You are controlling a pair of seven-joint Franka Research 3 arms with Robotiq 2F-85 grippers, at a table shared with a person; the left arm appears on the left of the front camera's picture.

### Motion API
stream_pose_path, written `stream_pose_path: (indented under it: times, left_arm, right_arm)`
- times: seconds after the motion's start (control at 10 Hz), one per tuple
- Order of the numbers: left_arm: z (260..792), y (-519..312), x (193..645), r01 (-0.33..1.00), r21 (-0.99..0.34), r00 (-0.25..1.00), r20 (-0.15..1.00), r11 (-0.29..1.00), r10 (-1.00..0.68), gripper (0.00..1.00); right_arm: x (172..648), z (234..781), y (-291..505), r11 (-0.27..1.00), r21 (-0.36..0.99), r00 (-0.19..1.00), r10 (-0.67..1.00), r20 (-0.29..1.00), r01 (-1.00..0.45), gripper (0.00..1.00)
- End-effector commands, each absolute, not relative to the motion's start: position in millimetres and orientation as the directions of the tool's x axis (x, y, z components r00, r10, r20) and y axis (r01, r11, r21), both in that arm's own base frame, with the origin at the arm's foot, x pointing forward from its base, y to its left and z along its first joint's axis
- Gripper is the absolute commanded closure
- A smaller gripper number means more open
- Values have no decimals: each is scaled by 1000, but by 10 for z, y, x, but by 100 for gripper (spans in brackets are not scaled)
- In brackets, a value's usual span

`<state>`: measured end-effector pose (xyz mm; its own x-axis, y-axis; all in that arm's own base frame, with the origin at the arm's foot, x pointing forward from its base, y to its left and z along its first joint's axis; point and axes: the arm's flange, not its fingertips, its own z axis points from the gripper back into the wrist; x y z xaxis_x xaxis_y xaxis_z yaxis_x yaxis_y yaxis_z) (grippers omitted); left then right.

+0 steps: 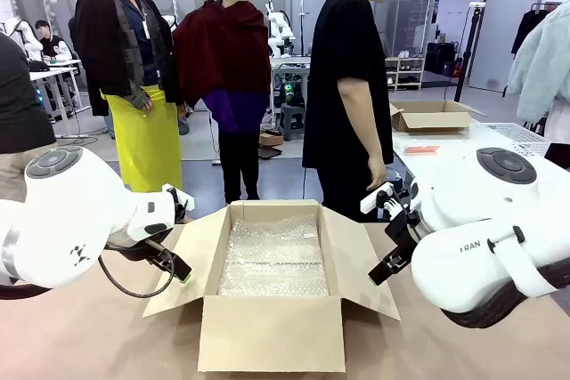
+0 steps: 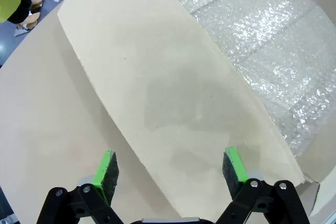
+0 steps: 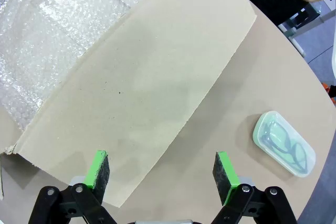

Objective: Pack the glasses set securely to prepare it for shipping.
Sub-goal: Place the Glasses case inside the Package Box.

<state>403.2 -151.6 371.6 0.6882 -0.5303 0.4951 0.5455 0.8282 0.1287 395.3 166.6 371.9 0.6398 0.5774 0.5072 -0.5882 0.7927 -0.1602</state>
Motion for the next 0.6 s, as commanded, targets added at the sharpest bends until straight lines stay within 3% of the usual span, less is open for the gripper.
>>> stream_pose_path:
  times: [0.0, 0.4, 0.5]
  left_arm:
    - [3717, -1514, 4033, 545, 129, 689, 495, 829, -530, 0]
    - [3716, -1517, 4032, 546, 129, 688, 495, 828, -530, 0]
    - [3997, -1443, 3944, 582, 113, 674, 487, 805, -556, 0]
  right_arm:
    - [3952, 3719, 1668, 794, -159, 641, 576, 508, -587, 0]
    - [3953, 3719, 1666, 793, -160, 640, 577, 507, -588, 0]
    - [4039, 3909, 1535, 798, -184, 633, 574, 520, -573, 0]
